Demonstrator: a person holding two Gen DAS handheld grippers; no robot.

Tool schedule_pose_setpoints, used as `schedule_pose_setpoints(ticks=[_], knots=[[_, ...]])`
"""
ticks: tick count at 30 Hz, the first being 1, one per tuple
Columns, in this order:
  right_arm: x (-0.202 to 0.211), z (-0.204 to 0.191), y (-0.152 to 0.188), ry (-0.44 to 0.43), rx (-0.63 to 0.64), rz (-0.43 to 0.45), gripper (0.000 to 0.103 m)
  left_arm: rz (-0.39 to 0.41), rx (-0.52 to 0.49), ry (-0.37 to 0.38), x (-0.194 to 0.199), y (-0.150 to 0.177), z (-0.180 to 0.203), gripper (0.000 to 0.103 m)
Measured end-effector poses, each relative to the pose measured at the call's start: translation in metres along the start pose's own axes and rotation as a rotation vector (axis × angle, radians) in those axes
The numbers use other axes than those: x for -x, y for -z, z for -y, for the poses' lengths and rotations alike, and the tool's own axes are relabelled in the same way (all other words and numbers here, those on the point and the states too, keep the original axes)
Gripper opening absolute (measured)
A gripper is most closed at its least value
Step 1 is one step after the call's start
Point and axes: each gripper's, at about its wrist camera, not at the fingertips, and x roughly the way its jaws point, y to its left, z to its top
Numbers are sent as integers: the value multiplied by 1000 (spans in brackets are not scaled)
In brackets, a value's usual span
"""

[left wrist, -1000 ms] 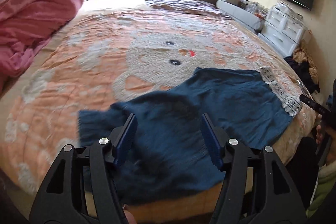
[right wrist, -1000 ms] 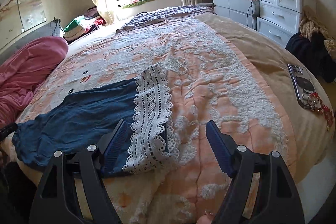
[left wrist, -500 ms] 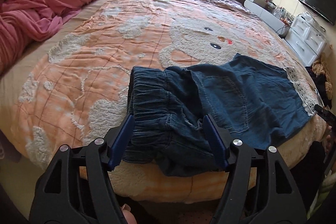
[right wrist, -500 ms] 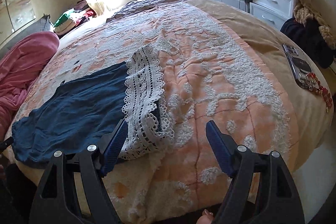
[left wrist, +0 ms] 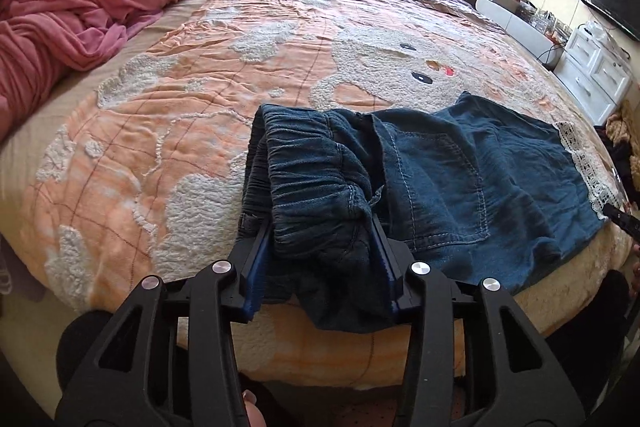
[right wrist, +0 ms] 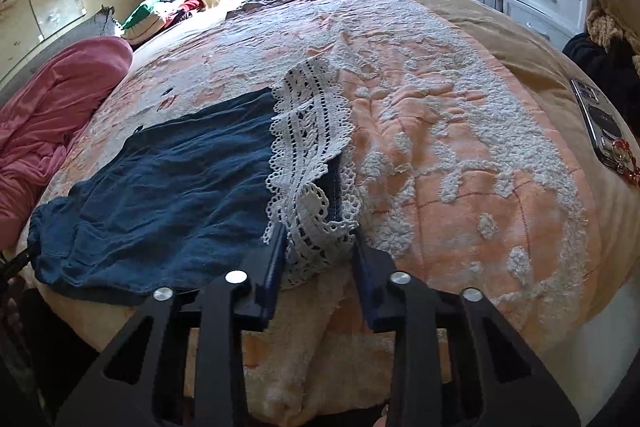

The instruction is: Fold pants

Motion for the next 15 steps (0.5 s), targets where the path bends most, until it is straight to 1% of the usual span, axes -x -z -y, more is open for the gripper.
schedule_pose_setpoints(ticks=[2,3,5,7,10,13,15], knots=[[4,-4,0,18,24,21,19,6,-10,-22,4,1,-3,33],[10,-4,0,26,26,42,18,12,-21,-45,6,1,-5,33],[16,0,-1,37,26,60,17,12,-15,-50,8,1,-10,33],[15,4,-1,40,21,55,17,1,-19,-52,7,3,-11,33],[3,8,3,43,4,15,18,-15,-31,-74,-1,7,-10,34],[2,14,4,26,-25,11,20,-15,-34,-84,-4,9,-10,38],[2,17,4,22,-44,10,23,-20,-22,-96,-3,9,-12,48]])
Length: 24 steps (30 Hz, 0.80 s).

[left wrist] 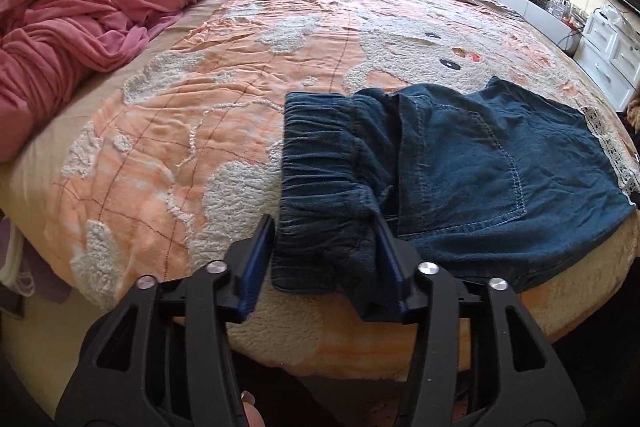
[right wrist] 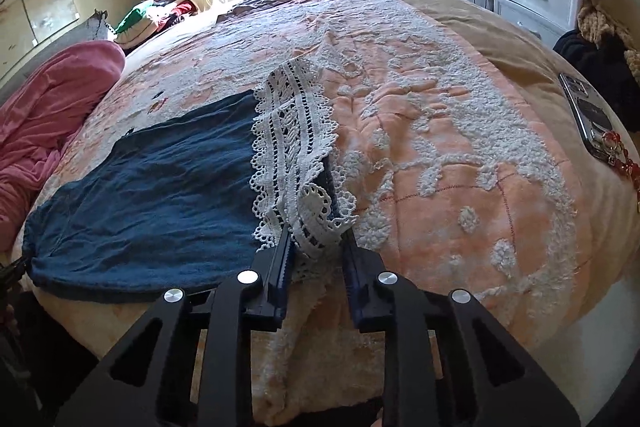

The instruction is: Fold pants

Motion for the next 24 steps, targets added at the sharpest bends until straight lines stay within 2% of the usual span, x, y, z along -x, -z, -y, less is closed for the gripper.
schedule_pose_setpoints(ticks=[7,15,24], knots=[[7,1,1,-19,-25,16,28,27,-6,-13,20,-4,1,50],[25,4,2,-33,-29,58,43,92,-29,-24,54,-14,12,56],[46,5,2,-64,-31,108,56,165,-89,36,89,-27,49,66]])
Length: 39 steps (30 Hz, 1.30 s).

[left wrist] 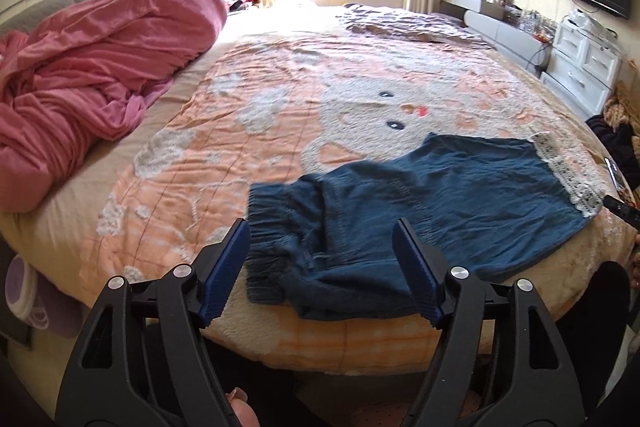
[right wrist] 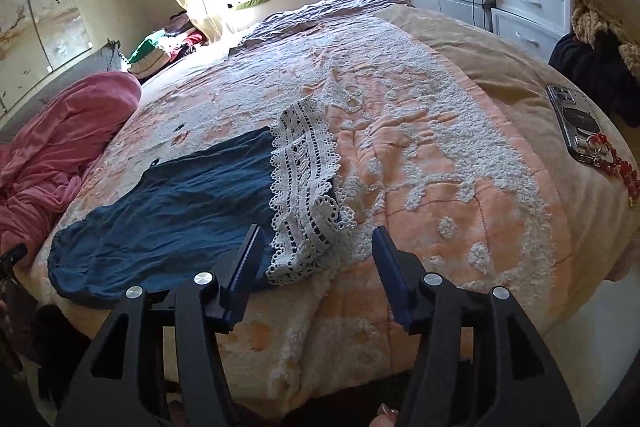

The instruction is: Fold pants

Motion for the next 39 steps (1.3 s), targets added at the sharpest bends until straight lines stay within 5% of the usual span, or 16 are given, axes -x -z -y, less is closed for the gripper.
schedule_pose_setpoints(ticks=[19,39], knots=[[11,-12,-3,7,11,67,79,-1,-163,260,-33,-51,154,87],[-19,-6,4,-3,-43,39,80,-84,-317,351,-116,-75,253,91]])
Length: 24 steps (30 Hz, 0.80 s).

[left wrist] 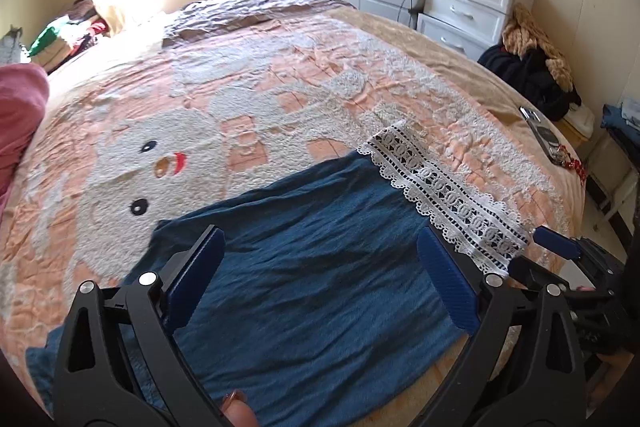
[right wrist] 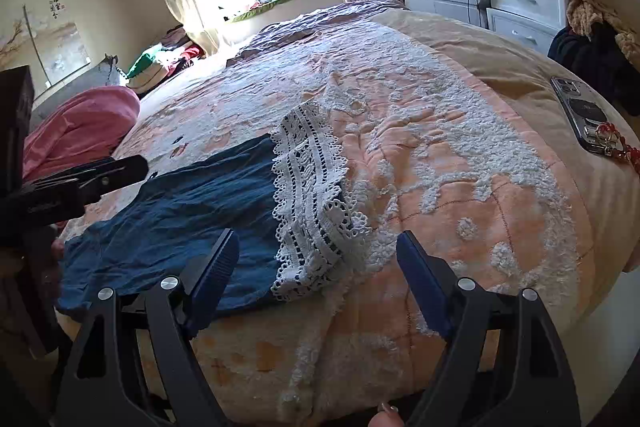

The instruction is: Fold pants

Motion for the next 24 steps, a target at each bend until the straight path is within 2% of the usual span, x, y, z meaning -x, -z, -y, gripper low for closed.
schedule_pose_setpoints(ticks=[4,10,14,15,19,21,23,24], knots=[[-5,0,2,-15,-18,-8,79,-54,2,64,-35,-11,-2,91],[-14,4,4,-39,-57,-32,63,-73,-20,137,-74,-35,0,91],[-17,7,4,-58,-75,-38,45,-82,-68,190,-92,-48,9,91],[-18,6,5,-61,-71,-36,38,-88,-86,207,-97,-50,12,91],[-18,2,5,-52,-60,-29,37,-122,-122,259,-118,-59,16,83],[-20,6,5,-42,-84,-26,39,-128,-143,274,-127,-62,17,78],[-23,11,5,-20,-119,-33,45,-141,-153,297,-136,-65,16,78],[-25,12,6,-31,-126,-35,45,-153,-155,315,-142,-67,15,78]])
